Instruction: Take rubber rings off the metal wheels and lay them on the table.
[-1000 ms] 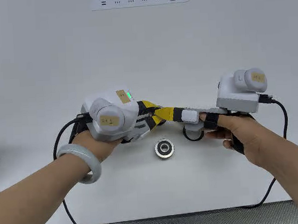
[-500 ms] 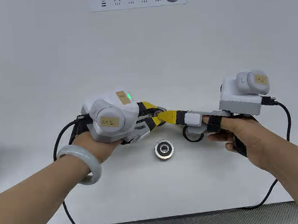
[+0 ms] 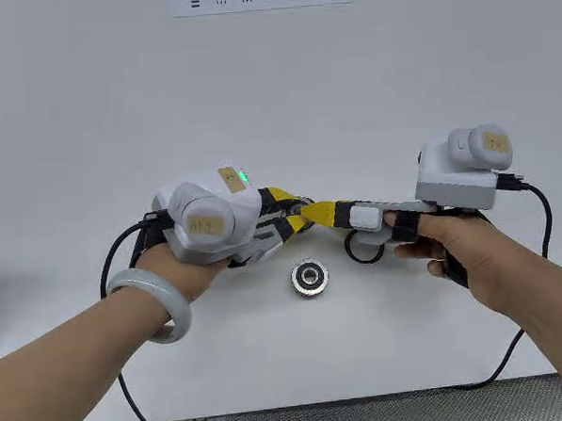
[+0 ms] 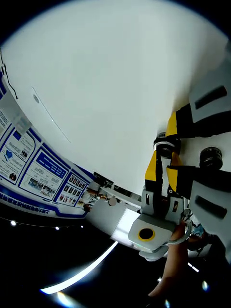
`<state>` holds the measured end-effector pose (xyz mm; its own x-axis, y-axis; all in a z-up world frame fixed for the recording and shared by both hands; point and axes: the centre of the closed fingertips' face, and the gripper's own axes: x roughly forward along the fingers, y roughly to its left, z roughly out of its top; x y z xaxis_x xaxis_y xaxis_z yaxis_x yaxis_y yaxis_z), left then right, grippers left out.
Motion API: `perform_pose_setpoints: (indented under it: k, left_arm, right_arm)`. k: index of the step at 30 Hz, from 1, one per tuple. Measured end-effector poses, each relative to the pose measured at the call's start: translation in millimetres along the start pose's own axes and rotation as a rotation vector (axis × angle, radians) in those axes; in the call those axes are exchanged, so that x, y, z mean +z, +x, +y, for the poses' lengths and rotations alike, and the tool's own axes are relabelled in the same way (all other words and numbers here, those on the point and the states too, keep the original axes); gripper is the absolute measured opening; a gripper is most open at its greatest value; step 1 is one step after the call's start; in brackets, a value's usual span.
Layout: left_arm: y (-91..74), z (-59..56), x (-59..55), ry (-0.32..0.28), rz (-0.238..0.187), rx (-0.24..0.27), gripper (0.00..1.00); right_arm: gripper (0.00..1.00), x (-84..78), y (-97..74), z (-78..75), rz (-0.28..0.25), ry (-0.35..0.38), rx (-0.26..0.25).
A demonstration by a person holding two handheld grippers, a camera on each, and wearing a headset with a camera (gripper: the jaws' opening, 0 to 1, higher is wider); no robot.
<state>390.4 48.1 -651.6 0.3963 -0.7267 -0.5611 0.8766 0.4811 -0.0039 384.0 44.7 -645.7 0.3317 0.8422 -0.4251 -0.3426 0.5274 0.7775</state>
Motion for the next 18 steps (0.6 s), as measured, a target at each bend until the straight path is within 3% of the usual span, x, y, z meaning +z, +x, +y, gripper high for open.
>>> perform_pose_setpoints:
  k: [12,18]
  left_arm:
    - [0.2,0.1,0.0,-0.002,-0.004,-0.001,0.13]
    - [0.2,0.1,-0.2,-0.003,-0.006,0.000,0.13]
  right_arm:
    - [0.05,0.5,-1.0,-13.8,-0.002,-0.003,-0.061]
    - [0.03,1.0,-1.8,-12.6,-0.001,-0.012,-0.058]
